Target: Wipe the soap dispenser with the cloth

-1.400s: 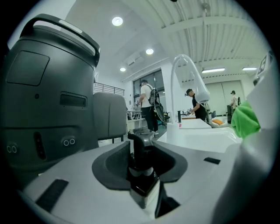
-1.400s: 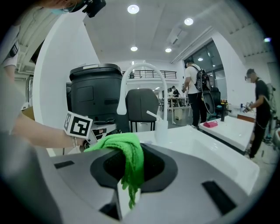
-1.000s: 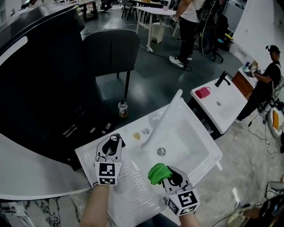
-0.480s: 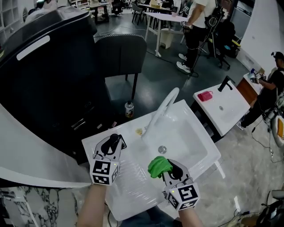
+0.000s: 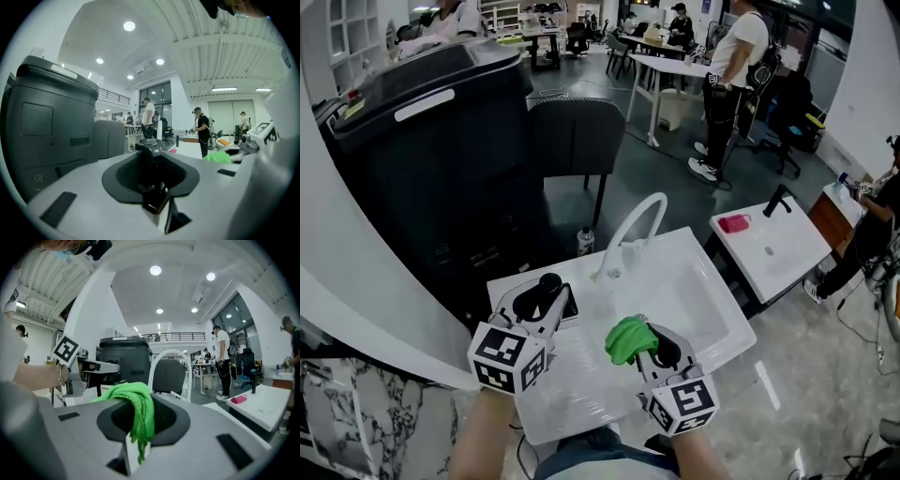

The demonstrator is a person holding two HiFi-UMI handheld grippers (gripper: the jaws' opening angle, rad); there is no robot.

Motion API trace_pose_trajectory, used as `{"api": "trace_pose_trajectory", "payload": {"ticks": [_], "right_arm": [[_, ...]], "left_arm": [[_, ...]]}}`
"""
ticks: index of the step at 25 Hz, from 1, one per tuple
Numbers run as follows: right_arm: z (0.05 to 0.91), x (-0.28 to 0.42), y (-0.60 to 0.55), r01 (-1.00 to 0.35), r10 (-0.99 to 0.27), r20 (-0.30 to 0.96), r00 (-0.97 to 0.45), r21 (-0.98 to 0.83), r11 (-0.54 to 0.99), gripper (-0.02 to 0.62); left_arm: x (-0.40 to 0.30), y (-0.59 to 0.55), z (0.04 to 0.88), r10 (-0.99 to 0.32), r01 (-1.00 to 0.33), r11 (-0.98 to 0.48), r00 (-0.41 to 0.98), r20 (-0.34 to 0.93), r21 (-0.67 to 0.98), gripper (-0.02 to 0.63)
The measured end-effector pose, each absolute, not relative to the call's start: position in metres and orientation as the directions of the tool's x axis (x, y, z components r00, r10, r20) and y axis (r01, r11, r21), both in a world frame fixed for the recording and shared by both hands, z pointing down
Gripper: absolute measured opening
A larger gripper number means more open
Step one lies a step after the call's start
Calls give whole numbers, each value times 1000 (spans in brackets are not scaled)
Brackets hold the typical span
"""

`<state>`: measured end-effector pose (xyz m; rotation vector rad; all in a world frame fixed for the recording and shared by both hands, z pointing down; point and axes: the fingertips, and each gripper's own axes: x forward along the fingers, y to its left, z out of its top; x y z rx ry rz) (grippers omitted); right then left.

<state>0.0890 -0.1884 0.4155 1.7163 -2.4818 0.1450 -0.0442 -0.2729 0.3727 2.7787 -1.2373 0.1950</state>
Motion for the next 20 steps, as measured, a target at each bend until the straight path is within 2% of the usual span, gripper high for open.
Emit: {"api": "trace_pose_trajectory", "payload": {"ticks": [4, 12, 16, 20], "right_arm": [[399, 79, -182, -911, -907, 110, -406, 27, 411, 64], [392, 35, -181, -839, -844, 87, -530, 94, 536, 64], [394, 25, -190, -828, -837, 104, -537, 125, 546, 64], [403, 27, -195, -837, -847, 132, -515, 140, 530, 64]], "left_arm": [[-35, -257, 354, -708, -723, -689, 685, 172, 46, 106], [-22, -254, 367, -659, -732, -653, 676, 331, 193, 107], [-19, -252, 373, -634, -739, -631, 667, 392, 238, 107], [-22, -252, 374, -644, -754, -604, 653, 400, 259, 107]]}}
